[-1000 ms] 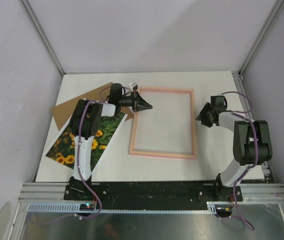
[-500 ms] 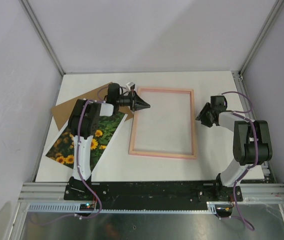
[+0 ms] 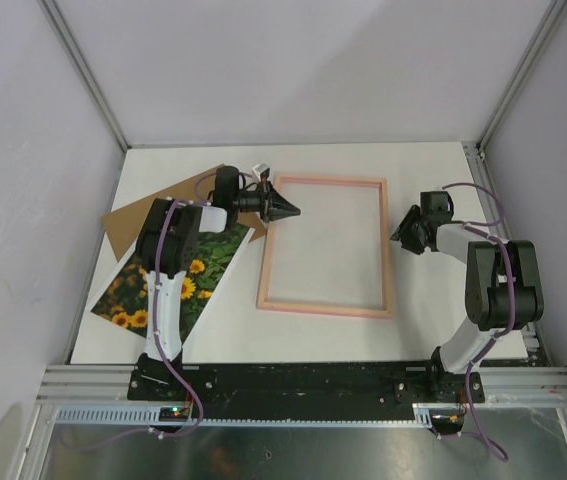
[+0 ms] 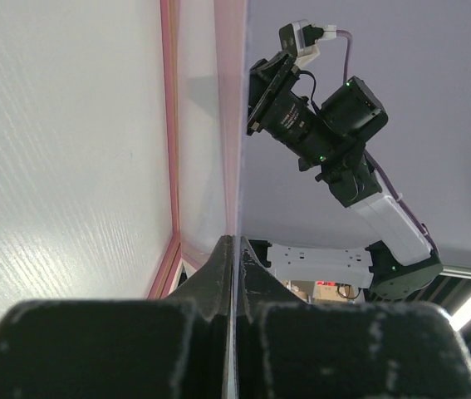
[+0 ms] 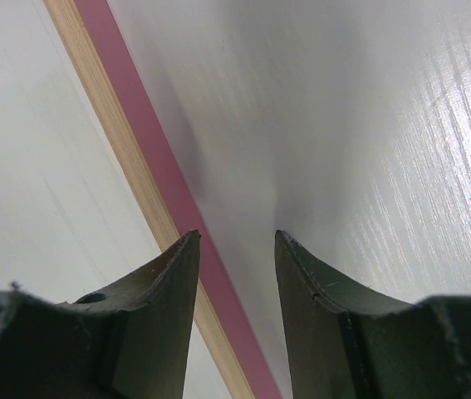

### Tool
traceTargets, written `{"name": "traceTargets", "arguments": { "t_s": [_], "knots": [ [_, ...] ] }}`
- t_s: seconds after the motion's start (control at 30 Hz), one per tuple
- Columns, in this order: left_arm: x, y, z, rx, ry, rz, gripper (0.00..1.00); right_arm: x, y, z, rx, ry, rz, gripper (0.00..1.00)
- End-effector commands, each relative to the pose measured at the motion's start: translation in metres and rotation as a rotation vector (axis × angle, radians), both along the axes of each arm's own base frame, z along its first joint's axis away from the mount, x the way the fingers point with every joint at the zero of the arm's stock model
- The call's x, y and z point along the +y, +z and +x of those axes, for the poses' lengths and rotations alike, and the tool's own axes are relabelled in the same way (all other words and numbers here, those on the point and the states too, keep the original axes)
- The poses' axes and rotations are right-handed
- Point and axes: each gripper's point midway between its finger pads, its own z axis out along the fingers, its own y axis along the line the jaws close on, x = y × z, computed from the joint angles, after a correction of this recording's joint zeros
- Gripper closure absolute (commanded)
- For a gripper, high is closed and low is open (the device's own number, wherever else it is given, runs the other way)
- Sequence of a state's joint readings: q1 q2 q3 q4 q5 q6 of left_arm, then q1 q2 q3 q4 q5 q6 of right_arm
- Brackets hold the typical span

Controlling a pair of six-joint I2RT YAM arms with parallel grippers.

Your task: Put the photo into the frame

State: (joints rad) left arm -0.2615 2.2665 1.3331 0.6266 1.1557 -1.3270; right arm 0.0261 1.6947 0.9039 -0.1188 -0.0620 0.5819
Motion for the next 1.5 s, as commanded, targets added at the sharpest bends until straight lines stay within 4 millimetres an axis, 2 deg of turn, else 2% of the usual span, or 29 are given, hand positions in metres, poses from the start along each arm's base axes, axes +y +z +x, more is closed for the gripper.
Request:
{"name": "traceTargets", "arguments": {
  "t_s": [0.0,0.63,1.47],
  "knots": [
    [-0.006,0.025,0.006,-0.091,-0.009,-0.034,1.0,0.004,-0.013,-0.006,0.046,0.029,-0.008,0.54],
    [-0.016,0.02,0.004,-0.085,-0.019,-0.042,1.0,0.005,-0.015,-0.006,0.046,0.032,-0.009,0.54],
    [-0.012,0.005,0.007,-0.067,-0.004,-0.032,1.0,0.006,-0.016,-0.006,0.049,0.038,-0.01,0.54]
  ]
}}
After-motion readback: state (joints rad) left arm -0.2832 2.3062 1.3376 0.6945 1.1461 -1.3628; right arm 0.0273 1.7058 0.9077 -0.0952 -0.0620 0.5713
